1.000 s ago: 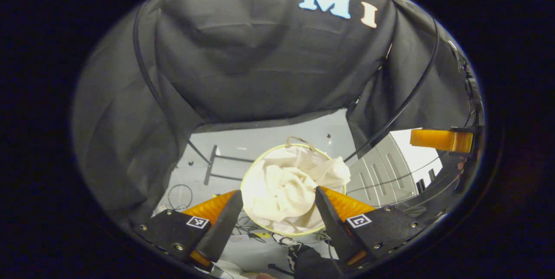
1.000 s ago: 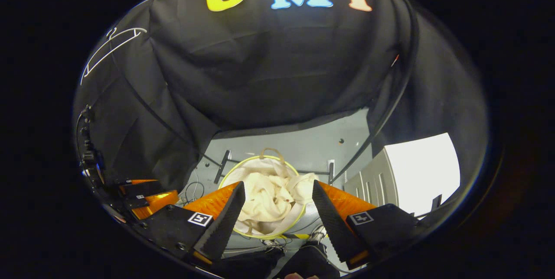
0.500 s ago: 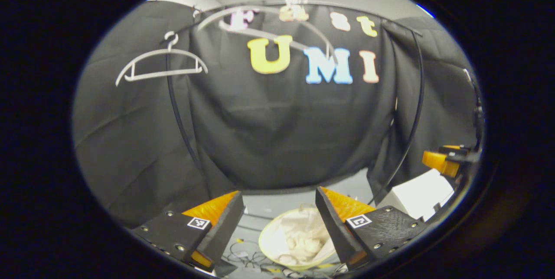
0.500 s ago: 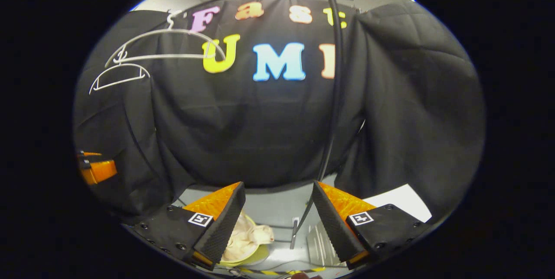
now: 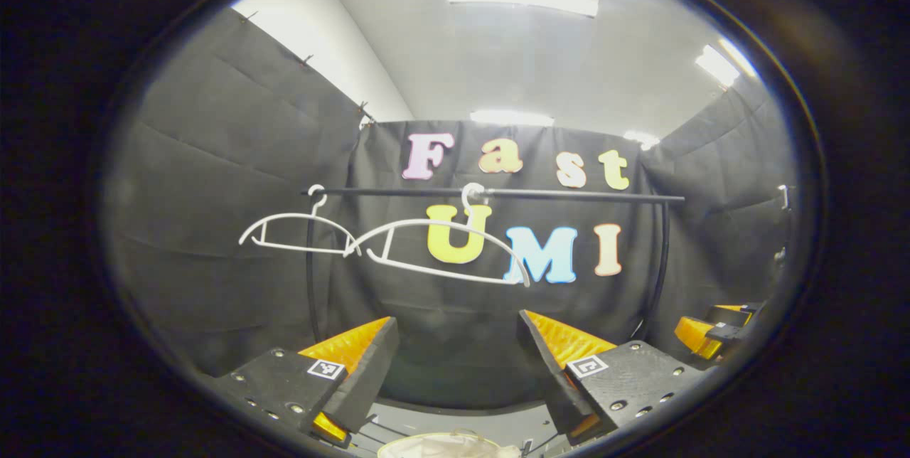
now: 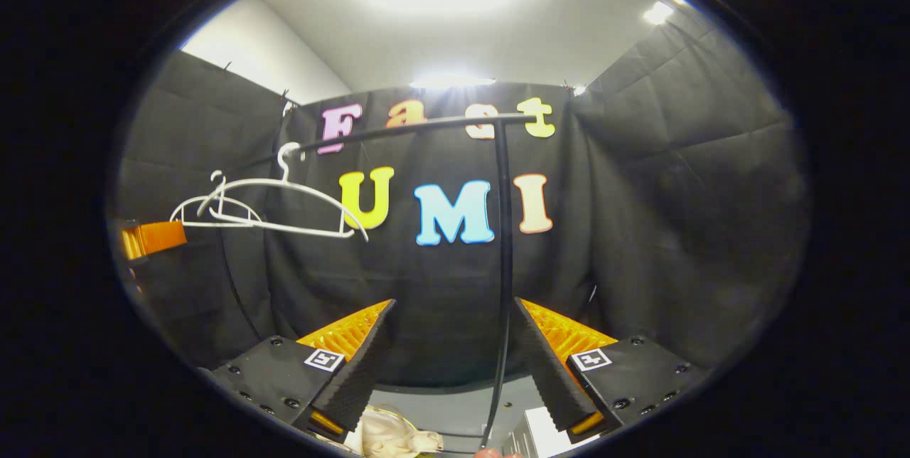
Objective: Grasp the clothes on the hanger with both hands and then place them into the laundry hamper below.
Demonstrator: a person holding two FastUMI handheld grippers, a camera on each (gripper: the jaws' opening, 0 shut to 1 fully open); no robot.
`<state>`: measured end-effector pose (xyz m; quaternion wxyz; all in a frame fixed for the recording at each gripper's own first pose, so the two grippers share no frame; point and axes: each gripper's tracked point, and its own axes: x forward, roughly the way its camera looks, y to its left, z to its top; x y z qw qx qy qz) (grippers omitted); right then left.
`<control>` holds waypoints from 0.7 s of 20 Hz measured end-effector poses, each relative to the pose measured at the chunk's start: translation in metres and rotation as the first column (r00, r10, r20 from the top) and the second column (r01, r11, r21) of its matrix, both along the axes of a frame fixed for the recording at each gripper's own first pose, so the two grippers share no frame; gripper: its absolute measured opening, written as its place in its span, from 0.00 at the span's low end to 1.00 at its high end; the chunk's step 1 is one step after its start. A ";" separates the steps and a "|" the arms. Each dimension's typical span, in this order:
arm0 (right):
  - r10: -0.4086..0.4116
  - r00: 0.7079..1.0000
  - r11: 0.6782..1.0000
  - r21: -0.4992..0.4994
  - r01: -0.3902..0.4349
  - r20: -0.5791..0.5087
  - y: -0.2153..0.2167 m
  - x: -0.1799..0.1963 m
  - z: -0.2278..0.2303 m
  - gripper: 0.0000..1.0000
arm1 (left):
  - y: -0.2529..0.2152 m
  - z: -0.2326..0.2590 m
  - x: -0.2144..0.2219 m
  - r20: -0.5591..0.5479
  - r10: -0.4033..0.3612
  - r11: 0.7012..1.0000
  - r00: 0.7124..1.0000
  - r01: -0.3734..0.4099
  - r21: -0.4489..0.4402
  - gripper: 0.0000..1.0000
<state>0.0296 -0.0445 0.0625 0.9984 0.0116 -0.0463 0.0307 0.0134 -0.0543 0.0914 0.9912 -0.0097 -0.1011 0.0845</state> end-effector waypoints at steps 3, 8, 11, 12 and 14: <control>-0.017 1.000 0.999 0.033 0.017 0.022 -0.006 -0.017 0.015 0.92 | -0.005 0.013 -0.022 0.013 -0.023 1.000 1.000 0.023 -0.014 0.98; -0.082 0.997 0.996 0.047 0.081 0.006 -0.019 -0.039 -0.001 0.97 | 0.008 -0.003 -0.034 -0.026 -0.009 0.999 1.000 0.010 0.039 0.98; -0.093 0.996 0.996 0.012 0.092 0.005 -0.017 -0.045 -0.009 0.98 | 0.008 -0.018 -0.026 -0.040 -0.032 0.999 0.999 0.034 0.030 0.99; -0.104 0.995 0.995 0.007 0.104 0.001 -0.017 -0.046 -0.013 0.98 | 0.009 -0.020 -0.026 -0.035 -0.039 0.999 0.999 0.039 0.024 0.99; -0.108 0.994 0.994 0.001 0.108 -0.010 -0.011 -0.050 -0.018 0.98 | 0.011 -0.026 -0.025 -0.039 -0.052 0.999 0.998 0.052 0.010 0.99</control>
